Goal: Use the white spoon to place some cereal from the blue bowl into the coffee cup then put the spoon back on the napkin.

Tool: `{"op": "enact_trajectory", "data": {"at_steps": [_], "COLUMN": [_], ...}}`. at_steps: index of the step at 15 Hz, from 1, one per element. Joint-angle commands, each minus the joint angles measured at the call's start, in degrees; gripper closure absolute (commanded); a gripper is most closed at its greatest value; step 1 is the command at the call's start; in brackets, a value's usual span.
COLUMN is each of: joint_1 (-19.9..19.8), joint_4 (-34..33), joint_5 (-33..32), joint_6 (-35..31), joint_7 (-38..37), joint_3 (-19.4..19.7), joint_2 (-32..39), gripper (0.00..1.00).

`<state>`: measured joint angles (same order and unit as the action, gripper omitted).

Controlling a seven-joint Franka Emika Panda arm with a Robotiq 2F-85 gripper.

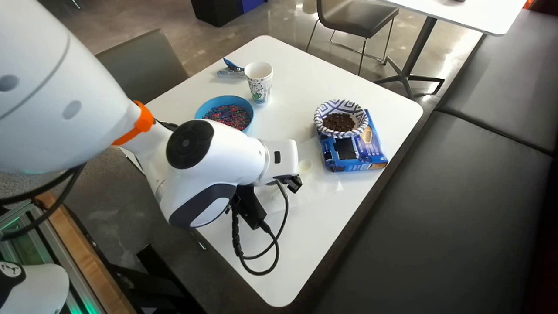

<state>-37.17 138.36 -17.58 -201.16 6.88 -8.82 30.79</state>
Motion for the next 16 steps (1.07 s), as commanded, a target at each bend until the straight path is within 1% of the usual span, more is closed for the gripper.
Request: {"op": "enact_trajectory", "data": {"at_steps": [1, 2, 4, 6, 7, 10, 11, 12, 14, 15, 16], "joint_1": [2.2, 0.0, -1.9, -6.1, -8.5, -14.1, -14.9, -15.6, -17.5, -18.4, -15.9], "joint_4": [8.5, 10.4, 13.6, 16.8, 18.3, 22.8, 19.2, 20.1, 19.8, 19.5, 19.2], "joint_5": [-3.4, -4.4, -8.1, -12.6, -14.2, -17.5, -21.2, -22.3, -25.2, -25.2, -22.7], "joint_6": [2.8, 5.2, 11.1, 15.1, 16.6, 16.4, 17.9, 17.7, 16.7, 16.6, 15.8], "joint_7": [1.1, 2.8, 4.0, 5.0, 5.6, 9.4, 7.4, 7.6, 6.1, 5.0, 7.2], "joint_3": [4.0, 2.1, 0.9, -3.2, -6.1, -13.9, -15.2, -16.5, -19.7, -21.5, -18.3], "joint_2": [-10.0, -12.3, -16.8, -20.0, -21.1, -23.0, -20.7, -21.9, -22.8, -22.6, -21.1], "gripper": [0.96, 0.96, 0.96, 0.96, 0.96, 0.96, 0.96, 0.96, 0.96, 0.96, 0.86]}}
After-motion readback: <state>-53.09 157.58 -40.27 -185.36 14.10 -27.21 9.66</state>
